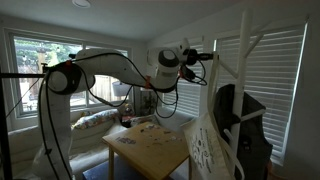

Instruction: Move the toe bag to the higher rack

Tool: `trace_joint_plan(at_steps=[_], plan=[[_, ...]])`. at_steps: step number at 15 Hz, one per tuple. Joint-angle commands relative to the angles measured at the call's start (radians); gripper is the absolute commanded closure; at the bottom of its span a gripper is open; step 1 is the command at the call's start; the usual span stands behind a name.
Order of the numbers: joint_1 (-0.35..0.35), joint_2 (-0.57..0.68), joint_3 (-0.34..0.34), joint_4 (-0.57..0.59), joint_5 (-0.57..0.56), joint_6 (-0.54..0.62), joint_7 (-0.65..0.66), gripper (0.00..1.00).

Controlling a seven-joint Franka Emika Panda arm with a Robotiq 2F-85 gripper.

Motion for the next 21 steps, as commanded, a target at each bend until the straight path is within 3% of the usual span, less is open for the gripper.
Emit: trace_joint_plan(at_steps=[1,10,18,20,21], plan=[[-0.025,0.019,0.011,0.029,0.083,0.028,-0.056,0.99],[-0.056,0.053,0.035,0.066,0.244,0.012,-0.11,0.99],[-0.113,0.096,0.059,0.129,0.341,-0.097,-0.154,0.99],[-0.125,0.109,0.08,0.138,0.371,-0.123,-0.192,0.71],[-0.13,0.112,0.094,0.143,0.388,-0.136,-0.215,0.64]])
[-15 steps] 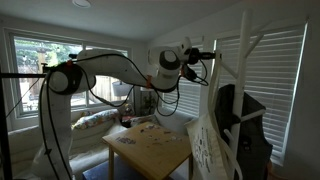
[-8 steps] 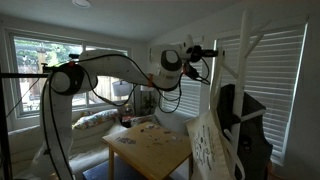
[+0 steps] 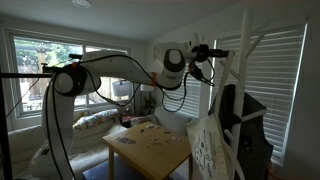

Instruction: Move the toe bag to the higher rack

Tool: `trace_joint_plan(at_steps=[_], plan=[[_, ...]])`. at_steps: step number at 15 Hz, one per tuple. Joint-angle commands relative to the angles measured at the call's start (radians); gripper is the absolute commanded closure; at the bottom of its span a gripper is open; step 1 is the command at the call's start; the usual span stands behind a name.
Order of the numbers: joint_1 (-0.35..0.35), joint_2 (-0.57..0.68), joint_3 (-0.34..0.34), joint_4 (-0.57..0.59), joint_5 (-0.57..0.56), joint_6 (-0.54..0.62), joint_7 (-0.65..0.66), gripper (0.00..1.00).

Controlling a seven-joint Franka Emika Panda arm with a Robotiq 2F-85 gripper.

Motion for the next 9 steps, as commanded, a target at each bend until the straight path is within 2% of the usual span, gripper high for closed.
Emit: trace_joint_plan(at_steps=[1,6,9], plan=[[-0.036,0.04,0.059,0.056,0.091,-0.048,-0.097,0.58],[-0.065,0.039,0.145,0.076,0.197,-0.066,-0.219,0.23],[-0.067,0.022,0.174,0.108,0.249,-0.147,-0.252,0.02]])
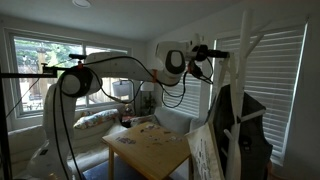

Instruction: Move the toe bag to the higher rack

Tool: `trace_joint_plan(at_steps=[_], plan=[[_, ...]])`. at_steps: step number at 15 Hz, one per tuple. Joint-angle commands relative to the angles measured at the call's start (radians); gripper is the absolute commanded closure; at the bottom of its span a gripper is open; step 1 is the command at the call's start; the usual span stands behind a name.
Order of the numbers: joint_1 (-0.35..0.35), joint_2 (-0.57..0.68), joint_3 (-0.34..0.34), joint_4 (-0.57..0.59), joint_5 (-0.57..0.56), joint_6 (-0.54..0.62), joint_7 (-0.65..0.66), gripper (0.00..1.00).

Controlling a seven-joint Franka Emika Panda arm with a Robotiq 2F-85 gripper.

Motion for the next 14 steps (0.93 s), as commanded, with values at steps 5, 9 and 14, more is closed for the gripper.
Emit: trace_joint_plan(at_steps=[5,9,14], plan=[[-0.016,-0.008,0.046,0.159,0.159,-0.345,-0.073,0.0],[-0.016,0.033,0.034,0.233,0.178,-0.467,-0.054,0.0],[-0.011,0.073,0.035,0.296,0.207,-0.574,-0.044,0.0]])
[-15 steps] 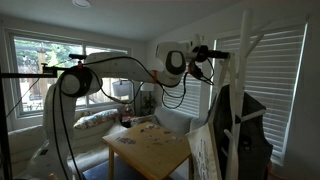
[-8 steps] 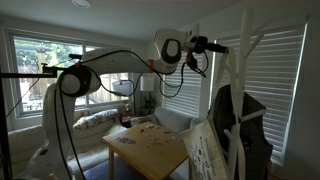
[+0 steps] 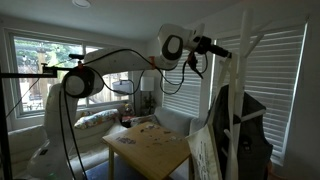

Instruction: Move the toe bag to the higher rack

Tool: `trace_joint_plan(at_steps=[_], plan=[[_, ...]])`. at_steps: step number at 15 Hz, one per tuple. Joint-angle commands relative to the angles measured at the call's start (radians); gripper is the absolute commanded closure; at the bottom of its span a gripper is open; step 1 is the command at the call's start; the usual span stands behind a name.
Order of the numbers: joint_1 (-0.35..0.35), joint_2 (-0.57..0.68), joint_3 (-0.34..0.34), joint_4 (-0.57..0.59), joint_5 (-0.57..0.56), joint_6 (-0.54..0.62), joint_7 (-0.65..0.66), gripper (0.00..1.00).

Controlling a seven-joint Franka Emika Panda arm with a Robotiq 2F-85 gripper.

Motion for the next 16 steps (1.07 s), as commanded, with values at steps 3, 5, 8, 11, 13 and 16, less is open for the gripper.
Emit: trace_joint_plan(at_steps=[3,5,8,11,13,16], plan=[[-0.003,0.048,0.004,0.104,0.028,-0.232,-0.015,0.0],[-0.006,0.049,0.013,0.115,0.051,-0.326,-0.035,0.0],[-0.006,0.047,0.019,0.142,0.065,-0.401,-0.037,0.0],[-0.004,0.036,0.032,0.156,0.084,-0.412,-0.059,0.0],[0.001,0.022,0.041,0.155,0.082,-0.407,-0.077,0.0],[0.018,-0.007,0.048,0.145,0.047,-0.418,-0.071,0.0]])
